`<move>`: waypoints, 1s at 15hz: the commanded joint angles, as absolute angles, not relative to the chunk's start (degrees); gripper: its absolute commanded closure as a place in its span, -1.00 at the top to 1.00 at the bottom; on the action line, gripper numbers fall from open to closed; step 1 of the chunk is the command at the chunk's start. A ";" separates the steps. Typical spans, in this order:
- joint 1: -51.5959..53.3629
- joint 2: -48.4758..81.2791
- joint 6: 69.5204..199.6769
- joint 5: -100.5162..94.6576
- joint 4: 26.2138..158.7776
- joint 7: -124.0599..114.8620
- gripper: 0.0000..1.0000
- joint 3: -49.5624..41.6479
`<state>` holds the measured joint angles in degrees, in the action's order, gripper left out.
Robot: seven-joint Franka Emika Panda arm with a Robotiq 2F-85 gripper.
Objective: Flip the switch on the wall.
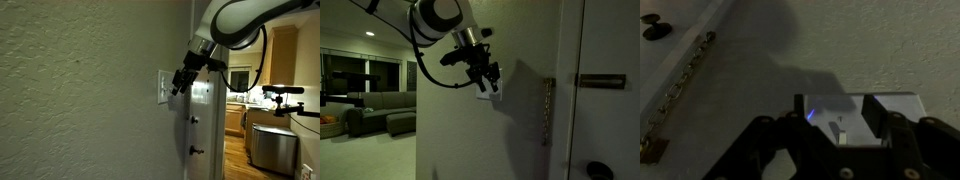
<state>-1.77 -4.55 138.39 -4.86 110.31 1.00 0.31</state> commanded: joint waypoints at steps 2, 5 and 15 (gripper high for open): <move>-1.56 -3.10 139.58 -5.46 108.06 -0.17 -0.28 -0.02; -1.49 -2.68 139.70 -5.08 107.21 -0.06 -0.46 -0.03; -1.09 -1.75 139.43 -3.54 105.85 0.49 -0.21 0.22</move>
<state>-1.58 -2.37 138.52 -4.48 106.82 1.00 0.51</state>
